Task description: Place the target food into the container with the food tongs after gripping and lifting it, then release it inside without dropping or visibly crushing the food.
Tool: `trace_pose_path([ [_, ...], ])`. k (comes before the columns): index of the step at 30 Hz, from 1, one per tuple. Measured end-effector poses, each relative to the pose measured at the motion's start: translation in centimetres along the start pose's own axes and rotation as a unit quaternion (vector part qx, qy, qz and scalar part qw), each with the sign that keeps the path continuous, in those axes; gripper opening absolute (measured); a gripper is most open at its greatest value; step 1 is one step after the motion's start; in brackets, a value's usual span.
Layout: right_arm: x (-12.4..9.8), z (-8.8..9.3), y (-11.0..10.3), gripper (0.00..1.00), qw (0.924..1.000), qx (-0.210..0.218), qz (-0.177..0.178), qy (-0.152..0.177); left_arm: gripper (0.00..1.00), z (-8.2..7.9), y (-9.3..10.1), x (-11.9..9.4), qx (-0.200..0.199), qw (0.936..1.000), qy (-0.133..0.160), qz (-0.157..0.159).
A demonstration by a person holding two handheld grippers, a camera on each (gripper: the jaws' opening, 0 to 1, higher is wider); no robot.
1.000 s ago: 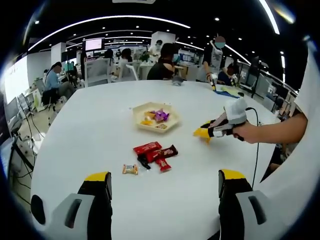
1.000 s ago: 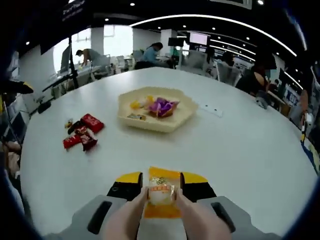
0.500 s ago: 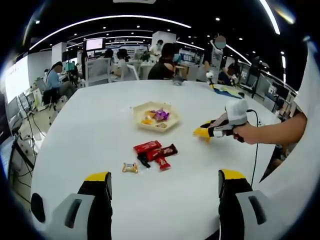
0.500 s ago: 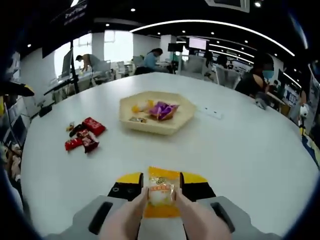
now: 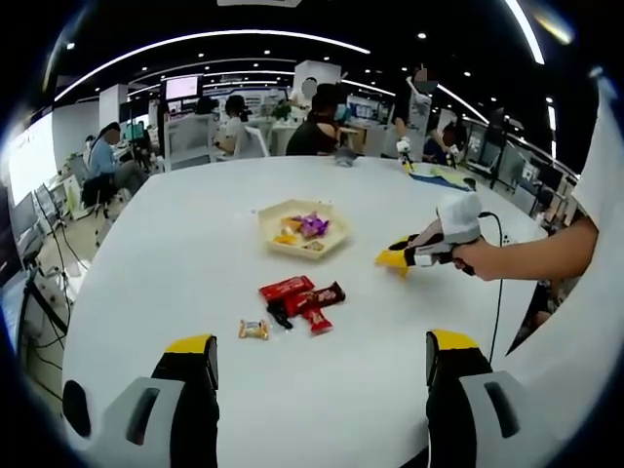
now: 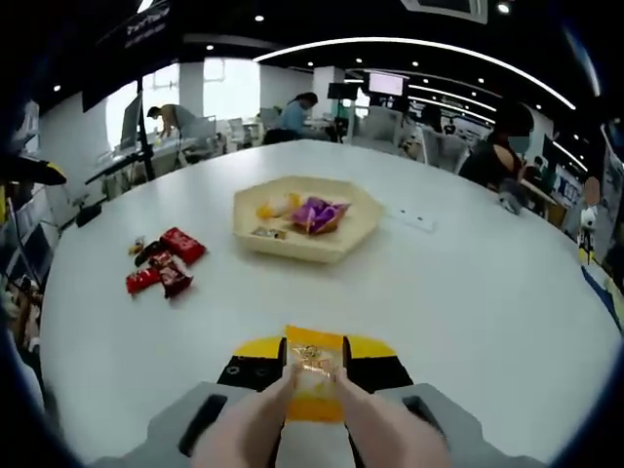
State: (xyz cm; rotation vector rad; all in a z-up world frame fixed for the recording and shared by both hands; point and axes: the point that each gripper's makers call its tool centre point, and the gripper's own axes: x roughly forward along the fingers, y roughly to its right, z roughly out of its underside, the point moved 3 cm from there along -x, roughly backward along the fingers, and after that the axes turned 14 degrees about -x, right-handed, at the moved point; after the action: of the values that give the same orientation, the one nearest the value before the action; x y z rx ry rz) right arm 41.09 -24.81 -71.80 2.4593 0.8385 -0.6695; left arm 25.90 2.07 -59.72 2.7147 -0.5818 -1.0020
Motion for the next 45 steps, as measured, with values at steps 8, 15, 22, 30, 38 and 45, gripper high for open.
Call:
trace_pose_path([
  [8, -0.1, -0.1, 0.1, 0.2, 0.9999, 0.012, -0.006, 0.005, 0.88, -0.1, -0.1, 0.1, 0.0, 1.0, 0.001, -0.001],
  [15, -0.1, 0.0, 0.1, 0.21, 0.9998, 0.016, -0.007, 0.006, 0.88, -0.1, 0.0, 0.0, 0.001, 1.0, 0.001, 0.0],
  [22, -0.3, -0.3, -0.3, 0.22, 0.9999, 0.012, -0.005, 0.006, 0.88, 0.0, -0.2, -0.2, 0.001, 1.0, 0.002, -0.001],
  [30, -0.4, -0.4, -0.3, 0.22, 0.9999, 0.011, -0.006, 0.005, 0.88, 0.1, -0.2, -0.4, 0.001, 1.0, 0.004, -0.001],
  [38, -0.5, -0.3, 0.3, 0.21, 0.9988, 0.045, -0.01, -0.014, 0.88, 0.1, -0.4, -0.4, 0.003, 1.0, 0.003, 0.001],
  [45, -3.1, -1.4, 0.7, 0.21, 0.9952, 0.098, -0.004, -0.003, 0.88, -0.8, -0.6, 1.5, 0.012, 0.9995, -0.005, 0.028],
])
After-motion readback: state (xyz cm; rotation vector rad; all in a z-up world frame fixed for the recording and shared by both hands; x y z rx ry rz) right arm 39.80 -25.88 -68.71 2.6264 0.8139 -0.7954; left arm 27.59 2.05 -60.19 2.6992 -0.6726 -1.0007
